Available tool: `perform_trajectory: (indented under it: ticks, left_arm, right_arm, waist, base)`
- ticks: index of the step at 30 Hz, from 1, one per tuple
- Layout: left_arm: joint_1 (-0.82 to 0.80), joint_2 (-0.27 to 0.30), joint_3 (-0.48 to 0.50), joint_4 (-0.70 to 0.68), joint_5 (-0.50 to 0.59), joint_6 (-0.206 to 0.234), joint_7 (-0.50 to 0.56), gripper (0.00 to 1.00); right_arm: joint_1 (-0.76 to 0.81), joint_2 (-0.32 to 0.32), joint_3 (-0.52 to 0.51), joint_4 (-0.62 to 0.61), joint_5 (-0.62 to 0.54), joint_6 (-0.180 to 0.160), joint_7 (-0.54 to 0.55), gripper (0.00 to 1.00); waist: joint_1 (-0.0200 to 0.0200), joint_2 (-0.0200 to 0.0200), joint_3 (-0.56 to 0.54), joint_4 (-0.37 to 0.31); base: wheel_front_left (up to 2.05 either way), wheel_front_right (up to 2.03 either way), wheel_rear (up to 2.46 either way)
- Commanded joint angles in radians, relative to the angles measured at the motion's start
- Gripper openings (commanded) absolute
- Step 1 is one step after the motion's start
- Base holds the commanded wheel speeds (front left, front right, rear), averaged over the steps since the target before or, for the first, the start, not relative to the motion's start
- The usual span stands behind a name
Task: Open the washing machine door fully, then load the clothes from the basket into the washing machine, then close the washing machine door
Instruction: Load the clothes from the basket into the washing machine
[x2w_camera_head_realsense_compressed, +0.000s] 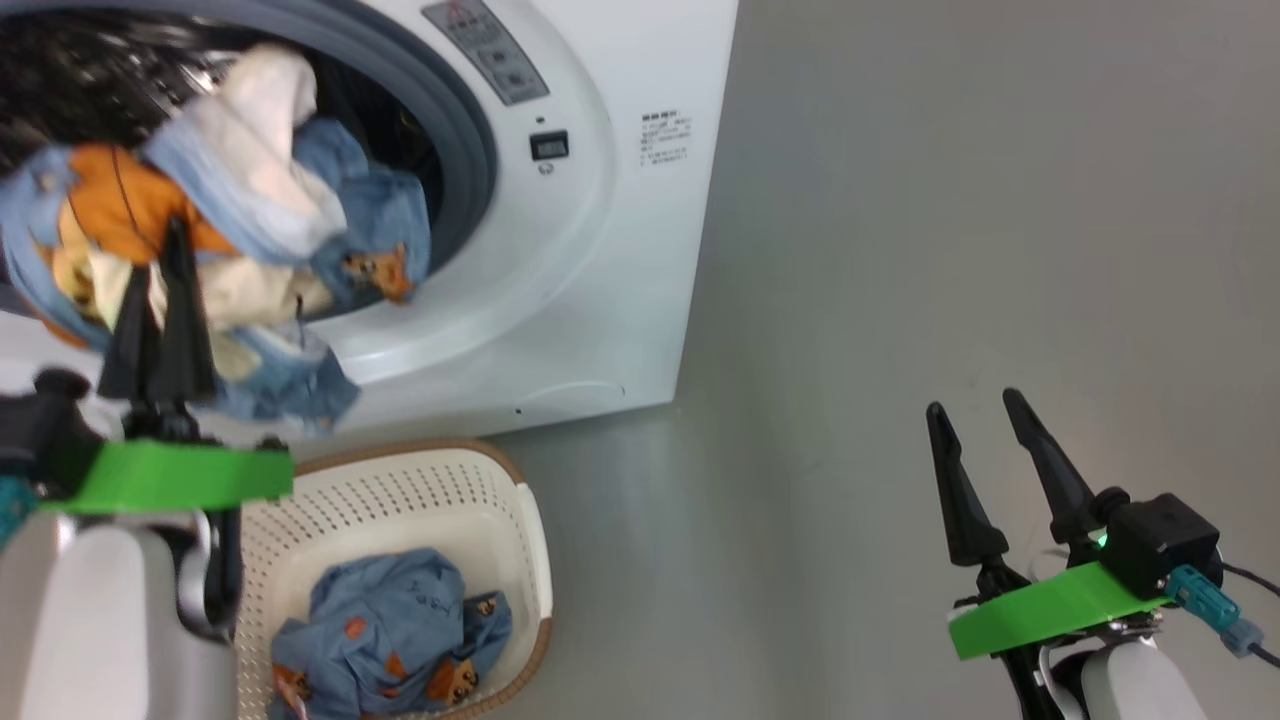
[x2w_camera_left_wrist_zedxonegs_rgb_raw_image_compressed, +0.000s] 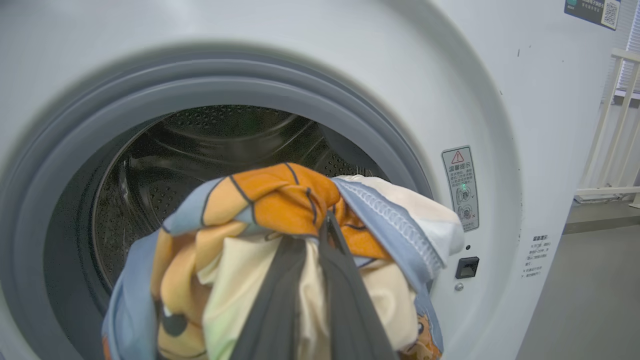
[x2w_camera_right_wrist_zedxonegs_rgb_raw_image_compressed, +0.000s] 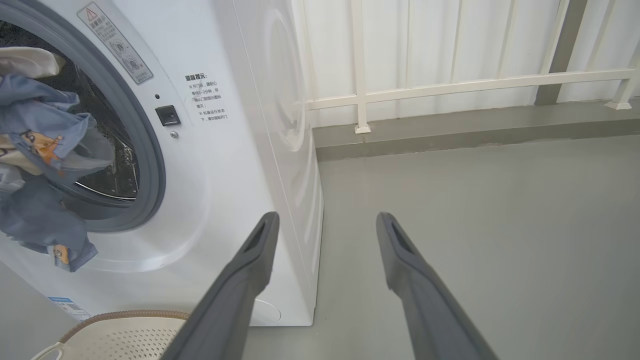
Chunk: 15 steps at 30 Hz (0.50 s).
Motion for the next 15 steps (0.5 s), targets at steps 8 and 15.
perform_trajectory:
  ticks: [8,15]
  left_arm:
    - [-0.213,0.066,0.078,0.043,0.009,-0.003,-0.009,0.0]
    - [-0.326,0.074,0.088,0.099,0.009,-0.003,-0.009,0.0]
  right_arm:
    - [-0.075,-0.002,0.04,-0.041,0.016,0.006,-0.012,1.0]
    - [-0.114,-0.002,0.049,-0.045,0.021,0.006,-0.012,1.0]
  waist:
    - [0.0,0.0,0.182,-0.049]
    - [0.0,0.0,0.289,-0.044]
  base:
    - [0.0,0.0,0.0]
    - [0.0,0.0,0.0]
